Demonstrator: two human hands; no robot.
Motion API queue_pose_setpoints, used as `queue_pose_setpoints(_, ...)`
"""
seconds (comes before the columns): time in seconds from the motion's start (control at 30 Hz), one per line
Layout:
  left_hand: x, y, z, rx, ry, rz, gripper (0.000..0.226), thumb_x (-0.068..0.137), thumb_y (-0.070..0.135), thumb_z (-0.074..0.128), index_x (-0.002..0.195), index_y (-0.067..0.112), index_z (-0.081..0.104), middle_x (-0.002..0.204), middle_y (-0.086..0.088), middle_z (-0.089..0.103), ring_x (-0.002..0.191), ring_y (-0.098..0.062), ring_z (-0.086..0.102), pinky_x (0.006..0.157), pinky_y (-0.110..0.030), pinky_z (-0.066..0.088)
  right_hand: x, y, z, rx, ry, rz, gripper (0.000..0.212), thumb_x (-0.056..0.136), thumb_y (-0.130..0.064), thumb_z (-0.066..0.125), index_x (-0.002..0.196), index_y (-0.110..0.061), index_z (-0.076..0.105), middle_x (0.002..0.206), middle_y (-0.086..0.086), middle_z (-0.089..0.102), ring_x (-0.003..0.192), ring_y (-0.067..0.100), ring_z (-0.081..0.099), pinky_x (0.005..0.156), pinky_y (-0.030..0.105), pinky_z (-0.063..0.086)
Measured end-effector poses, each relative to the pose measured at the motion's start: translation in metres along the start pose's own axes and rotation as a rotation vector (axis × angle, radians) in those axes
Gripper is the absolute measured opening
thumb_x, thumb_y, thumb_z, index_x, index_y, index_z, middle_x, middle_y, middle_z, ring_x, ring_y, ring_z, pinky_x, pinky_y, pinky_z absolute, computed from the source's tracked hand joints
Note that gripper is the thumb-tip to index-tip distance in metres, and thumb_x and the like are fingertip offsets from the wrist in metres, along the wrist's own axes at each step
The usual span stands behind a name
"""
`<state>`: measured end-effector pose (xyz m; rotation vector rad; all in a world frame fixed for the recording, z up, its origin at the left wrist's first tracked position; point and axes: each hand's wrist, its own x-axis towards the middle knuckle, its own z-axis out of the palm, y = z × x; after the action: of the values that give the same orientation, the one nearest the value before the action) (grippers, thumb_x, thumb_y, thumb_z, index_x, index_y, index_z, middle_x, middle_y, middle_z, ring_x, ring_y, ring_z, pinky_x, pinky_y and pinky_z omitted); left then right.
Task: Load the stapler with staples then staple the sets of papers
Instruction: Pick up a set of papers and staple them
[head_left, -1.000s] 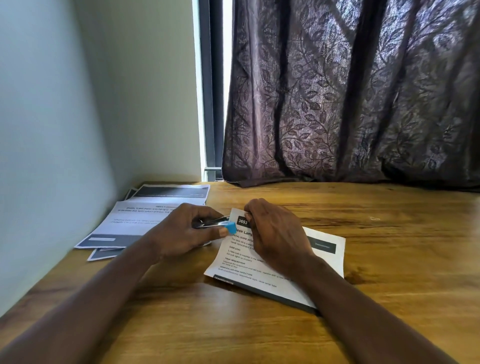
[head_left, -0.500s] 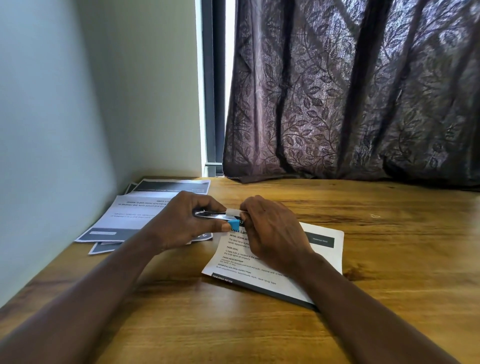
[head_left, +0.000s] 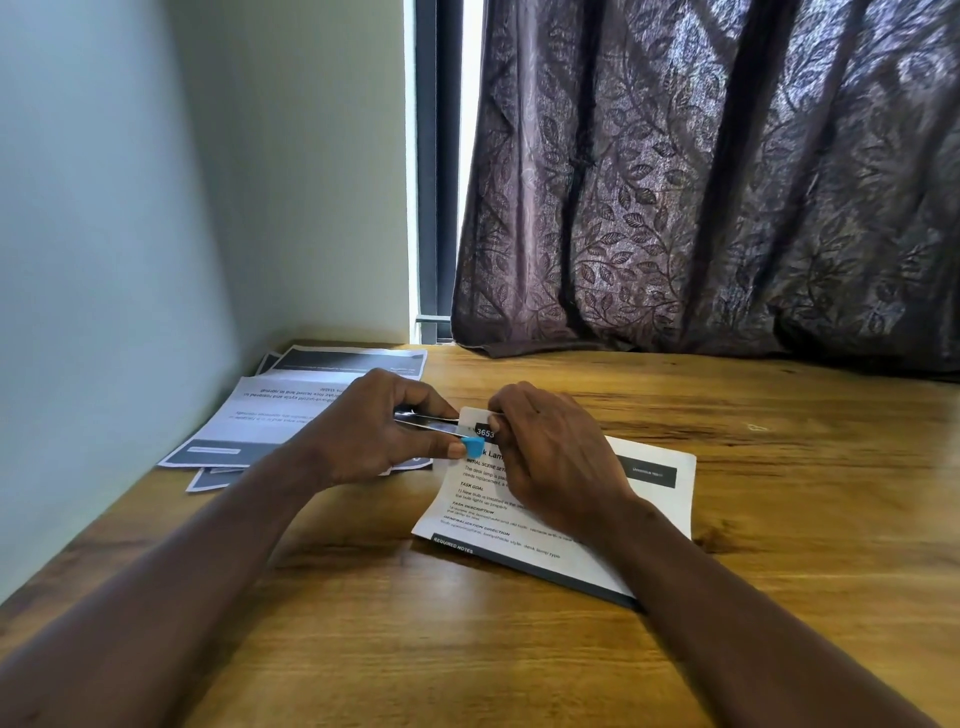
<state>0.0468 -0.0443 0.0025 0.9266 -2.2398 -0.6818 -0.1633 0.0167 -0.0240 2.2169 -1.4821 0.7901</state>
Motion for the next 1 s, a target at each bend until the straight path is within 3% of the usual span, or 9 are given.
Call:
queue_pose_setpoints(0.23,0.0001,-0.0027,0.0005,-0.021,-0.009,0.029,0.039,0.071,0.046,0.078,0.098,0.018,0.08,0.092,0.021,0.075,0.087,0.001,0.069,0.071,-0.009,0.051,-0.0017,0.0003,0.0002,0.022,0.013,-0.009,0.013,0.103,-0.034,0.041,0.107,-0.024,0.048,0.094,-0.003,0.055,0.077,0.012,0.046,0.072,0.028,0.035)
queue_pose_setpoints(0.33,0.0004,-0.0028,0.0,-0.025,-0.007,0.044,0.041,0.068,0.048,0.078,0.096,0.018,0.08,0.09,0.019,0.077,0.085,-0.003,0.071,0.069,-0.014,0.053,-0.003,-0.0009,-0.0028,0.068,0.017,-0.03,0.029,0.103,-0.04,0.037,0.116,-0.021,0.055,0.104,0.0,0.062,0.086,0.011,0.049,0.077,0.032,0.039)
queue_pose_setpoints(0.47,-0.0003,-0.0047,-0.0014,0.005,0.011,0.044,0.038,0.07,0.045,0.082,0.097,0.019,0.081,0.093,0.014,0.078,0.087,-0.007,0.072,0.077,-0.025,0.059,-0.0024,-0.004,-0.0068,0.044,-0.055,-0.081,0.049,0.095,-0.051,0.04,0.126,-0.017,0.057,0.116,0.003,0.064,0.101,0.015,0.051,0.087,0.033,0.036)
queue_pose_setpoints(0.57,-0.0002,-0.007,-0.0011,0.045,0.013,0.037,0.027,0.074,0.036,0.088,0.097,0.023,0.082,0.092,0.014,0.078,0.086,-0.008,0.072,0.079,-0.03,0.058,-0.0026,-0.0039,-0.0066,0.047,-0.045,-0.091,0.045,0.094,-0.048,0.046,0.124,-0.017,0.058,0.115,0.003,0.064,0.101,0.01,0.042,0.087,0.031,0.032)
queue_pose_setpoints(0.73,0.001,-0.0083,-0.001,0.079,0.016,0.041,0.02,0.077,0.029,0.088,0.095,0.023,0.082,0.089,0.013,0.078,0.083,-0.01,0.071,0.075,-0.034,0.059,-0.0013,-0.005,-0.0044,0.07,-0.119,-0.09,0.046,0.097,-0.046,0.043,0.129,-0.014,0.055,0.119,0.005,0.061,0.108,0.017,0.048,0.096,0.036,0.036)
queue_pose_setpoints(0.87,0.0001,-0.0074,-0.0006,0.075,0.012,0.046,0.019,0.077,0.028,0.087,0.094,0.024,0.081,0.091,0.014,0.078,0.084,-0.008,0.071,0.074,-0.03,0.058,-0.0026,-0.0032,-0.0032,0.09,-0.082,-0.079,0.041,0.097,-0.042,0.054,0.129,-0.015,0.056,0.122,0.004,0.062,0.109,0.011,0.042,0.092,0.028,0.031)
queue_pose_setpoints(1.0,-0.0009,-0.0041,-0.0031,0.033,0.035,0.051,0.038,0.07,0.047,0.082,0.101,0.024,0.08,0.096,0.021,0.077,0.091,-0.002,0.071,0.077,-0.017,0.055,-0.0051,-0.0008,-0.0061,0.193,-0.027,-0.018,0.046,0.097,-0.04,0.05,0.137,-0.018,0.052,0.13,0.003,0.063,0.11,0.005,0.039,0.092,0.028,0.028)
